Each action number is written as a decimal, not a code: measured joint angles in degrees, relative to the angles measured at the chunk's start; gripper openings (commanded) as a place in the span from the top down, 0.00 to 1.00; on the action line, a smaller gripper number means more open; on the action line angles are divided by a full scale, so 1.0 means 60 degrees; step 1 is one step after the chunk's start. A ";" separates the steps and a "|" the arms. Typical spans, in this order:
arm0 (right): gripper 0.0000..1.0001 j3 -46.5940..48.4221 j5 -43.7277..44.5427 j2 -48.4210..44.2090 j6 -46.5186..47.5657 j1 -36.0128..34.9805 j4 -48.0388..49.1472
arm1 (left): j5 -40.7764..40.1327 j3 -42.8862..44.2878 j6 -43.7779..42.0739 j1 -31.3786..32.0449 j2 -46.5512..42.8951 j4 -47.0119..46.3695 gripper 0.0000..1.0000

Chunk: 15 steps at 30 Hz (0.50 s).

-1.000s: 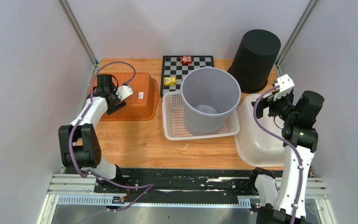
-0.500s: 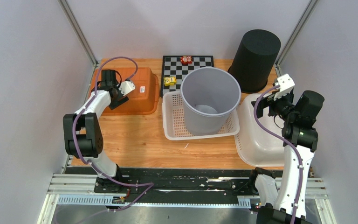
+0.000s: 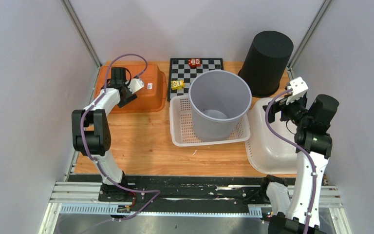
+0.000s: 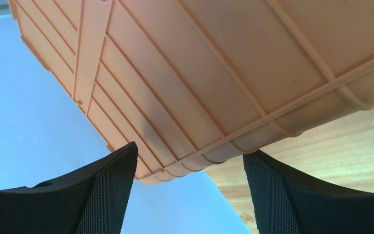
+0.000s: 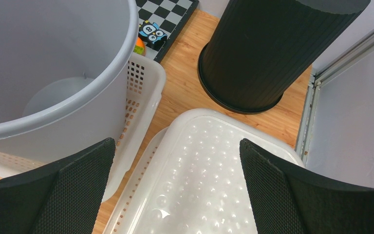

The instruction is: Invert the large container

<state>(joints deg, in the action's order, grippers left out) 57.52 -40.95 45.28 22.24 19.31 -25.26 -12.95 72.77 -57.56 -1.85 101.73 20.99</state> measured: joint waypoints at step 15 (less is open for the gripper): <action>0.00 0.0000 0.0004 0.0106 -0.0033 0.0000 0.0004 | -0.0885 0.0696 -0.0291 0.0160 0.0922 -0.1253 0.03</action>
<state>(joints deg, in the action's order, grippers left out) 57.52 -40.93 45.91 22.04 19.31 -25.23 -18.26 76.95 -59.31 -0.89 107.26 13.47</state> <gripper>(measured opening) 0.997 0.956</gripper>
